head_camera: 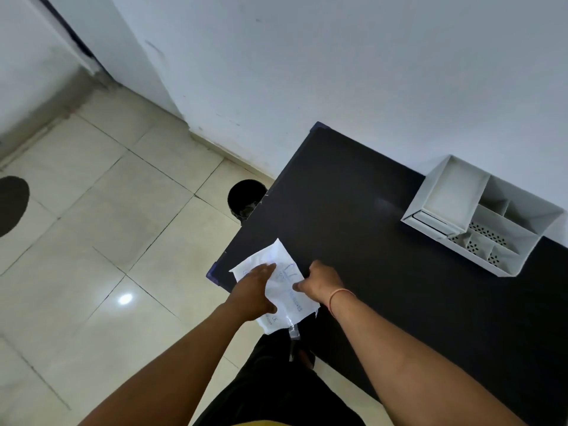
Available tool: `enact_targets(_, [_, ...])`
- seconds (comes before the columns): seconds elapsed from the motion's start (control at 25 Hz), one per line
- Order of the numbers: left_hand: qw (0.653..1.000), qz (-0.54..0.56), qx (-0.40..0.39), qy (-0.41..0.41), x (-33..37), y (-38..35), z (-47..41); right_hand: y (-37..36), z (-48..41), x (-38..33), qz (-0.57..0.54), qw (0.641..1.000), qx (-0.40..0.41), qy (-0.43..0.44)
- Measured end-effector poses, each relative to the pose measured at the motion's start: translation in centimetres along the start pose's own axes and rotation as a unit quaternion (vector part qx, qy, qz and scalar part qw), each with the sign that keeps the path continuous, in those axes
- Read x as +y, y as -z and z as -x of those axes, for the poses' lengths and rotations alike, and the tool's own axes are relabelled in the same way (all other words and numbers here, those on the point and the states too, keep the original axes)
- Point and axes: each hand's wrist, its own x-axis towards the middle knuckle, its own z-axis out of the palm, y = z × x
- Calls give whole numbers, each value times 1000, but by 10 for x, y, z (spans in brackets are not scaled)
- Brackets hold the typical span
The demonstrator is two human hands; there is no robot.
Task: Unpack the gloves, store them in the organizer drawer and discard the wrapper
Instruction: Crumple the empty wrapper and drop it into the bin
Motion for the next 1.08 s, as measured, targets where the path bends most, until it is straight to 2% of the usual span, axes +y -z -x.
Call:
enact_targets(0.08, [999, -29, 11, -10, -5, -17, 5, -14, -1, 5, -59, 998, -15, -9])
enact_targets(0.2, [999, 27, 31, -28, 8, -20, 28, -15, 25, 12, -219, 975, -37, 10])
enact_targets(0.32, [993, 107, 44, -35, 21, -3, 58, 9, 74, 11, -358, 920, -147, 65])
enact_targets(0.4, [971, 230, 50, -48, 26, 12, 81, 26, 99, 2, -413, 878, -227, 89])
enact_targets(0.52, [910, 405, 73, -57, 29, 41, 116, 36, 126, -28, -443, 849, -255, 135])
enact_targets(0.6, [872, 477, 110, -31, 27, 67, 133, 39, 136, -56, -438, 869, -168, 154])
enact_targets(0.68, [832, 539, 133, -2, 17, 94, 142, 46, 144, -80, -411, 894, -34, 175])
enact_targets(0.76, [766, 633, 113, -9, -4, 127, 152, 48, 148, -107, -360, 909, 46, 205])
enact_targets(0.84, [686, 723, 84, -25, -25, 161, 161, 37, 153, -142, -281, 925, 37, 255])
enact_targets(0.88, [667, 740, 80, -21, -36, 178, 165, 26, 156, -163, -258, 926, 10, 277])
enact_targets(0.96, [682, 728, 76, -6, -62, 211, 166, -3, 166, -216, -271, 909, -17, 316])
enact_targets(1.08, [760, 647, 65, 10, -94, 258, 166, -38, 177, -288, -365, 869, 38, 331])
